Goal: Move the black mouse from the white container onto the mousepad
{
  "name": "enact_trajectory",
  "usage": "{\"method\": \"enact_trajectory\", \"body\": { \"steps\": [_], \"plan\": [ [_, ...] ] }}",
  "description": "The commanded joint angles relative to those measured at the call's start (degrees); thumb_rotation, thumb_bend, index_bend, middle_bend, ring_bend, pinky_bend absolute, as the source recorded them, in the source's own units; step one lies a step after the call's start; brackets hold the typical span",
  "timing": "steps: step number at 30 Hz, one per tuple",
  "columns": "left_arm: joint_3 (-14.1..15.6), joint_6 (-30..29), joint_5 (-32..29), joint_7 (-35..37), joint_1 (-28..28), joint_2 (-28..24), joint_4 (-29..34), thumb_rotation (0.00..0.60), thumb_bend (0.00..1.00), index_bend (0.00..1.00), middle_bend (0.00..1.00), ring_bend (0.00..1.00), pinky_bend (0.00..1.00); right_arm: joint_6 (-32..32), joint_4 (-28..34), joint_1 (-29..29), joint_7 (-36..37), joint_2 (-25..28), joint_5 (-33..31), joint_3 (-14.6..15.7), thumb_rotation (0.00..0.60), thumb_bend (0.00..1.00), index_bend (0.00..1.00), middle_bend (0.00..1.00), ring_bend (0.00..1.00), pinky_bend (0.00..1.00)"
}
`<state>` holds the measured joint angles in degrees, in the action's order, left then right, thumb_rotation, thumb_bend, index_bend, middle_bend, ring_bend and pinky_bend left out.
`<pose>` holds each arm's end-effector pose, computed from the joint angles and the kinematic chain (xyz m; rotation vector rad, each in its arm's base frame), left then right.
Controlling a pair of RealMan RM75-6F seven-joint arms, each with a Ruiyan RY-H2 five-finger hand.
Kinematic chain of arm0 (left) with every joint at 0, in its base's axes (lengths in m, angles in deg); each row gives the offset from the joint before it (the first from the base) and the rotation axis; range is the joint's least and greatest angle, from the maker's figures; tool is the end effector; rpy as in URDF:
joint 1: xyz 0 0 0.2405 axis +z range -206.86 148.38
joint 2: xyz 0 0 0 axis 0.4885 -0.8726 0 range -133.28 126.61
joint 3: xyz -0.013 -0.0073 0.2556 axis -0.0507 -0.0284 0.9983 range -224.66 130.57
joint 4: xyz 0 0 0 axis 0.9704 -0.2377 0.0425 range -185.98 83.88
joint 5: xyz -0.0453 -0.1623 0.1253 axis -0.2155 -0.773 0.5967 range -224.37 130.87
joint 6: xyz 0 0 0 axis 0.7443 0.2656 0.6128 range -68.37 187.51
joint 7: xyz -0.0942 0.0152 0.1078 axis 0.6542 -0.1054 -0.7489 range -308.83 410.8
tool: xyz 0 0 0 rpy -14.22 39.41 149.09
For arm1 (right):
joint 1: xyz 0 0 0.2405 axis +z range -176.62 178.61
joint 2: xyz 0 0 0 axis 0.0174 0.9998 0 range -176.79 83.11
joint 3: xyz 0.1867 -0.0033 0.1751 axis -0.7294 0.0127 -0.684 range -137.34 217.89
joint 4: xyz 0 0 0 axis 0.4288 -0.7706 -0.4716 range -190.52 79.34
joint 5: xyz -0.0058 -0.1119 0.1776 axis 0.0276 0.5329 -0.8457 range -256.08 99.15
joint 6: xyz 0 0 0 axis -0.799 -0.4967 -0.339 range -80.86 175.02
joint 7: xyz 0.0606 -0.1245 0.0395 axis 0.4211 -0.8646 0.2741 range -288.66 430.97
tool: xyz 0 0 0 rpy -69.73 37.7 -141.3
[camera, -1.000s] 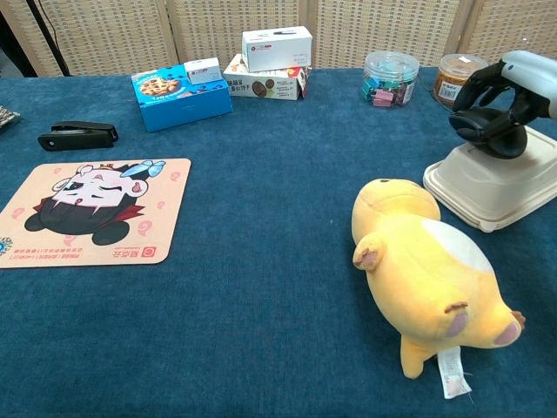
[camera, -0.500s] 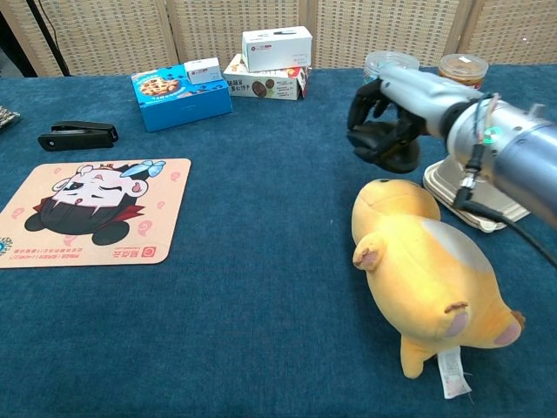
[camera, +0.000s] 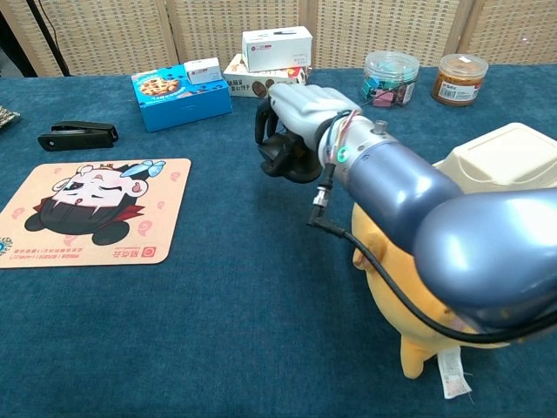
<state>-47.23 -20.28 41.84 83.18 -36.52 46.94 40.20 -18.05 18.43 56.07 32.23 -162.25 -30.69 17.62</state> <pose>-0.3249 0.1851 0.2224 -1.3538 -1.2071 -1.0687 -0.0225 -0.3469 -0.1005 1.6994 -1.0012 1.0274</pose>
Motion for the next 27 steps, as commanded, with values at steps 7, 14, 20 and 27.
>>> {"method": "enact_trajectory", "body": {
  "steps": [7, 14, 20, 27],
  "plan": [
    [0.01, 1.20, -0.39, 0.87, -0.64, -0.16, -0.30, 0.600, 0.00, 0.00, 0.00, 0.00, 0.00, 1.84, -12.33, 5.32, 0.51, -8.50, 0.11, -2.35, 0.600, 0.52, 0.40, 0.34, 0.26, 0.53],
    [-0.12, 1.46, -0.85, 1.97, -0.73, -0.27, -0.81, 0.600, 0.00, 0.00, 0.00, 0.00, 0.00, 6.24, -14.03, 3.94, 2.27, -8.65, -1.99, -2.43, 0.600, 0.30, 0.18, 0.15, 0.09, 0.31],
    [-0.11, 1.55, -1.03, 1.50, -0.74, -0.22, -0.63, 0.600, 0.00, 0.00, 0.00, 0.00, 0.00, 4.61, -5.97, 3.11, -4.32, -4.64, -6.11, -3.21, 0.600, 0.00, 0.00, 0.00, 0.00, 0.00],
    [-0.07, 1.71, -1.22, 0.41, -0.75, -0.02, -0.43, 0.600, 0.00, 0.00, 0.00, 0.00, 0.00, -1.27, 8.98, 1.48, -9.84, 2.36, -6.36, -3.44, 0.600, 0.00, 0.00, 0.00, 0.00, 0.00]
  ]
}}
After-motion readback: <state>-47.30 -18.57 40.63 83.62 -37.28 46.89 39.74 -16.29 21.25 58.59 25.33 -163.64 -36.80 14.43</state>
